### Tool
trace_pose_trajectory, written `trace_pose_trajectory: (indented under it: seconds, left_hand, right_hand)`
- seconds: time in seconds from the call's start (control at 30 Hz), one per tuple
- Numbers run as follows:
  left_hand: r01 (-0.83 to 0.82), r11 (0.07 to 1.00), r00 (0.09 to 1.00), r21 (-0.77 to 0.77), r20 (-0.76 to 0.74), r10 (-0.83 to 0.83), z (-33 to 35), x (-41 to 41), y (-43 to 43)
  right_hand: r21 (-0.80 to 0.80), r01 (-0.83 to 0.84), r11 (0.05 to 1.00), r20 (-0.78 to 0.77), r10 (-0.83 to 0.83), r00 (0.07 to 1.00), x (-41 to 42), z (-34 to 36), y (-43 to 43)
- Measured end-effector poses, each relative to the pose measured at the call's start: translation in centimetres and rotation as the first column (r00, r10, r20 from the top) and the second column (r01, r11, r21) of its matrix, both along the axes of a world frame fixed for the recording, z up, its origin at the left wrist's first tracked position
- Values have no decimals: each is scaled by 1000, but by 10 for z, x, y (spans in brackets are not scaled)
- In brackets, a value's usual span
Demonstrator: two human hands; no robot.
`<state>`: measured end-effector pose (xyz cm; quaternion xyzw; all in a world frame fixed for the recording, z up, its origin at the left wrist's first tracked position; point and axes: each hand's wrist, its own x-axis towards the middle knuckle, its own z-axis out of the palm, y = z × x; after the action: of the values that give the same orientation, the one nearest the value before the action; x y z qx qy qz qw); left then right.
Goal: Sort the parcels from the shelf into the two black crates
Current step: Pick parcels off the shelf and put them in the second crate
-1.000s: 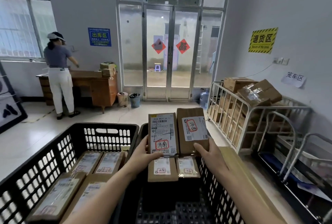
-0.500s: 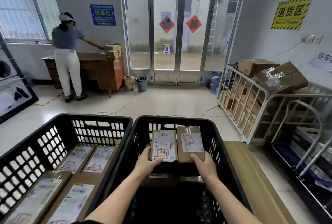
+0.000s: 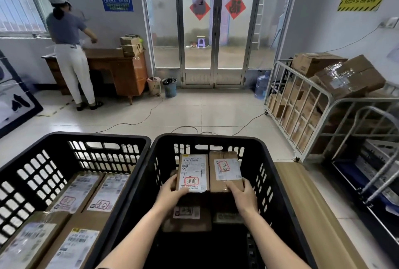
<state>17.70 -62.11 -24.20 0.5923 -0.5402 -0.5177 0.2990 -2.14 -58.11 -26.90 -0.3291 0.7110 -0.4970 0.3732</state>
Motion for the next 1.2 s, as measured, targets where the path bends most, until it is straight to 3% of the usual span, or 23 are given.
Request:
trace_pose_trajectory:
  seconds: [0.23,0.37,0.5,0.6,0.67,0.77,0.93,1.2]
  left_hand:
    - [-9,999,1000,43,-15,10,-8,-3,-6]
    - [12,993,985,-121,172,9,-8,-7,-14]
    - [217,900,904,-378,427,-39,-1,-16,-20]
    - [453,823,709,-343,699,-99,-2,-22,-26]
    - [555,782,591,-284,796,-130,-4,-22,-30]
    - [614,754,533,-235,827,-177,-10,-18,-33]
    - [588,755,582,-290,800,-145,-29,-14,-34]
    - [587,750,557,-305,824,-101,-33,-15,-32]
  right_hand:
    - [-14,13,1000,15,-13,1000,-1,-3,-2]
    - [-24,19,1000,-223,-23,975,-1,8,-3]
    - [-35,-67,997,-602,32,798,2,22,-9]
    - [44,-203,978,-778,161,608,6,28,-19]
    - [109,-262,959,-818,236,524,6,27,-22]
    - [163,-297,941,-818,297,493,2,17,-20]
    - [207,-304,930,-841,327,430,3,6,-25]
    - [199,-282,938,-879,298,371,4,-1,-22]
